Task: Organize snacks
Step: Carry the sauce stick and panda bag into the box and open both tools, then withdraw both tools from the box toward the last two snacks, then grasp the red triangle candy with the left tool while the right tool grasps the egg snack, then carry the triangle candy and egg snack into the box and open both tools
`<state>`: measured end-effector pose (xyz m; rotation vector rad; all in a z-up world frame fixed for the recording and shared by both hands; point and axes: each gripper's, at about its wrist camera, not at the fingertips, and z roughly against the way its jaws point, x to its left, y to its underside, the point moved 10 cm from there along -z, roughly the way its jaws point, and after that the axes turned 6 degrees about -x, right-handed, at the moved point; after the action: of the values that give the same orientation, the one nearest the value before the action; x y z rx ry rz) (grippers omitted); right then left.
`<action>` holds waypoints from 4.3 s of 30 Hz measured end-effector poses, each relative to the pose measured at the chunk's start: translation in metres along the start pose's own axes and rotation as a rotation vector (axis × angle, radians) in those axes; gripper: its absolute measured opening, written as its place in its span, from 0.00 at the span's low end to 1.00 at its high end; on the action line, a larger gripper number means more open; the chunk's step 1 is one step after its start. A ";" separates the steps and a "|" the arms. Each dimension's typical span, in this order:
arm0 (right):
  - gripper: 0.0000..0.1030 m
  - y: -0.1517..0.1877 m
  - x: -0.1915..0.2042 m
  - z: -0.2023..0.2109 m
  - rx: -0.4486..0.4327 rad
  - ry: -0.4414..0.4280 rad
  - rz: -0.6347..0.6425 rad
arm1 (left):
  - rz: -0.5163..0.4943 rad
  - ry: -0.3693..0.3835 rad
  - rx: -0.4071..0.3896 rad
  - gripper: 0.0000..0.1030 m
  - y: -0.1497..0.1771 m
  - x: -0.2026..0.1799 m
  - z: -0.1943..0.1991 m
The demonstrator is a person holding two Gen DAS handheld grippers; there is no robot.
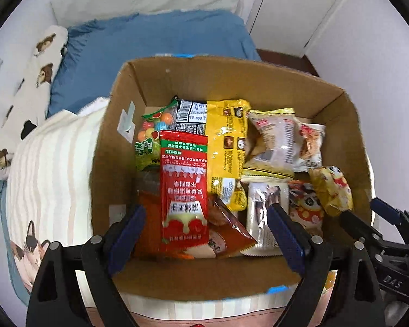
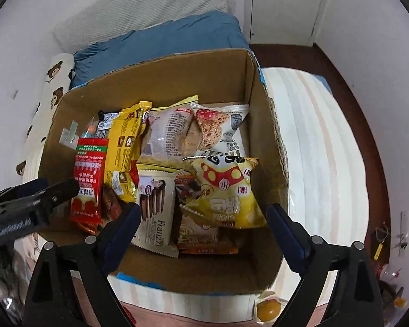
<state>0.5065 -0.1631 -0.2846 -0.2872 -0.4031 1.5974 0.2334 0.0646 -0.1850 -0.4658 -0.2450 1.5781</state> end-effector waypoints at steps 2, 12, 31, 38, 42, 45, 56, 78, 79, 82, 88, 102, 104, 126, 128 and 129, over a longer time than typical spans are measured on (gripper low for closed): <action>0.93 0.003 0.002 0.007 -0.017 0.000 0.004 | -0.014 -0.029 -0.049 0.88 0.001 0.002 0.013; 0.93 0.015 0.004 0.060 -0.124 0.015 0.022 | -0.009 -0.056 -0.194 0.88 0.012 0.007 0.067; 0.93 0.064 0.011 0.182 -0.312 -0.035 0.023 | -0.030 -0.056 -0.375 0.88 0.064 -0.015 0.168; 0.97 0.096 -0.008 0.182 -0.254 -0.096 -0.066 | -0.003 -0.017 -0.324 0.97 0.092 -0.016 0.158; 0.97 0.122 -0.046 0.145 -0.158 -0.077 -0.172 | 0.029 -0.017 -0.248 1.00 0.118 -0.012 0.126; 0.97 0.140 -0.078 0.108 -0.081 -0.035 -0.239 | 0.058 -0.032 -0.176 1.00 0.141 -0.007 0.092; 0.89 0.200 -0.113 -0.030 0.173 -0.028 -0.378 | 0.159 -0.087 -0.007 1.00 0.205 0.025 0.021; 0.61 0.282 -0.011 -0.039 0.236 -0.102 -0.176 | 0.308 0.014 0.233 0.83 0.285 0.039 -0.052; 0.61 0.283 -0.011 -0.039 0.238 -0.103 -0.182 | 0.310 0.016 0.237 0.72 0.287 0.038 -0.054; 0.61 0.281 -0.014 -0.047 0.245 -0.098 -0.181 | 0.312 0.014 0.238 0.57 0.289 0.038 -0.060; 0.60 0.271 -0.009 -0.044 0.226 -0.095 -0.164 | 0.281 -0.005 0.219 0.43 0.291 0.029 -0.047; 0.50 0.243 0.009 0.004 0.163 -0.218 -0.169 | 0.159 0.080 0.049 0.43 0.221 -0.024 0.023; 0.50 0.230 0.013 0.016 0.140 -0.243 -0.169 | 0.148 0.099 0.015 0.43 0.204 -0.033 0.038; 0.50 -0.033 0.057 0.013 -0.006 -0.286 -0.052 | 0.007 0.070 0.049 0.43 -0.024 -0.029 0.004; 0.50 -0.042 0.055 -0.005 0.027 -0.273 -0.045 | 0.009 0.058 0.085 0.43 -0.034 -0.022 -0.013; 0.50 -0.045 0.055 -0.012 0.040 -0.267 -0.041 | 0.007 0.055 0.109 0.43 -0.038 -0.020 -0.024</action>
<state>0.5484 -0.1052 -0.2732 -0.0337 -0.5769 1.6058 0.2778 0.0445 -0.1872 -0.4246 -0.1144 1.5740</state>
